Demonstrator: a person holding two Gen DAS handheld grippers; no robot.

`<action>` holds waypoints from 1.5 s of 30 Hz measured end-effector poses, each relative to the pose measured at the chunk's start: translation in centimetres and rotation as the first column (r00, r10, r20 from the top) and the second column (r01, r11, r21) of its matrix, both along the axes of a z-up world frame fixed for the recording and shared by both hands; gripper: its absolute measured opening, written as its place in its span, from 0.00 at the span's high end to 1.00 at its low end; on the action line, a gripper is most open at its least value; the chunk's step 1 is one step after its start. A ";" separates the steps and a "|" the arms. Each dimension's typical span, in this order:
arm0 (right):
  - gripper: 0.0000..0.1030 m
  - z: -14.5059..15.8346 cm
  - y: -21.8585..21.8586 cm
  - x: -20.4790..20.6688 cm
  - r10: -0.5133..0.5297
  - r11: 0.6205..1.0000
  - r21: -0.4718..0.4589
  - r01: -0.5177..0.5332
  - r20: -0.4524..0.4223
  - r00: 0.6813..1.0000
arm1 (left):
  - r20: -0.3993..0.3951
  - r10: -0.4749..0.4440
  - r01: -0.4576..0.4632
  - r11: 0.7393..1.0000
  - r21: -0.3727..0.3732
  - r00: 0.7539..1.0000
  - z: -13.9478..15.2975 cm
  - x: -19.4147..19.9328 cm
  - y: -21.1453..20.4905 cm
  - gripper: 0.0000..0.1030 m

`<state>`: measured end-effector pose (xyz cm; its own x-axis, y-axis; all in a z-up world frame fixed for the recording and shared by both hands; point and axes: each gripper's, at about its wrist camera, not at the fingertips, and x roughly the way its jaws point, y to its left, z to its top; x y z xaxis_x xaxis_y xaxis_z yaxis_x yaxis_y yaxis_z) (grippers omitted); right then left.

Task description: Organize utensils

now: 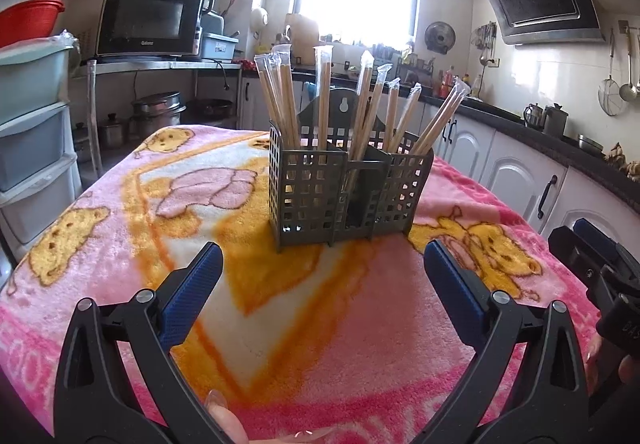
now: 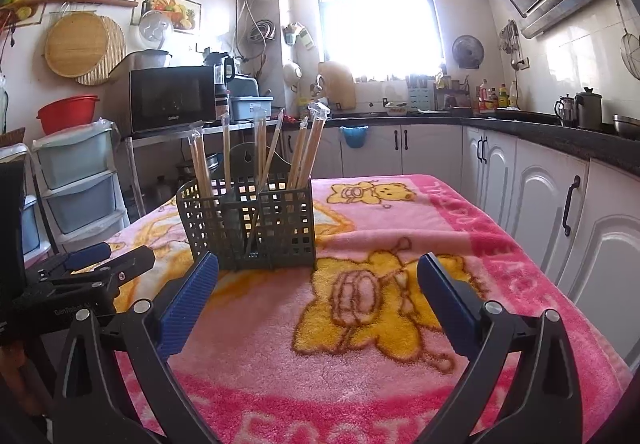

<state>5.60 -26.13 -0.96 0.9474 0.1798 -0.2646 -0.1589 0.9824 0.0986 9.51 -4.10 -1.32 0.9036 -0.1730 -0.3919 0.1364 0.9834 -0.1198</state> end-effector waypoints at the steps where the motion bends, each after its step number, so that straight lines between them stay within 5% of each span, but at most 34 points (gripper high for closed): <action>1: 0.06 0.0 0.1 -0.1 -0.003 1.000 0.004 0.003 0.004 1.000 | -0.002 -0.001 0.001 1.000 -0.003 1.000 0.0 0.1 0.1 0.10; 45: 0.06 -0.3 0.5 -0.4 0.004 1.000 -0.003 -0.004 0.010 1.000 | 0.028 0.033 -0.033 0.999 -0.006 0.999 0.1 -0.5 0.6 0.10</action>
<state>5.23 -25.62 -1.22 0.9495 0.1824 -0.2553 -0.1635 0.9821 0.0935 8.97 -3.50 -1.18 0.9196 -0.1447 -0.3653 0.1071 0.9868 -0.1213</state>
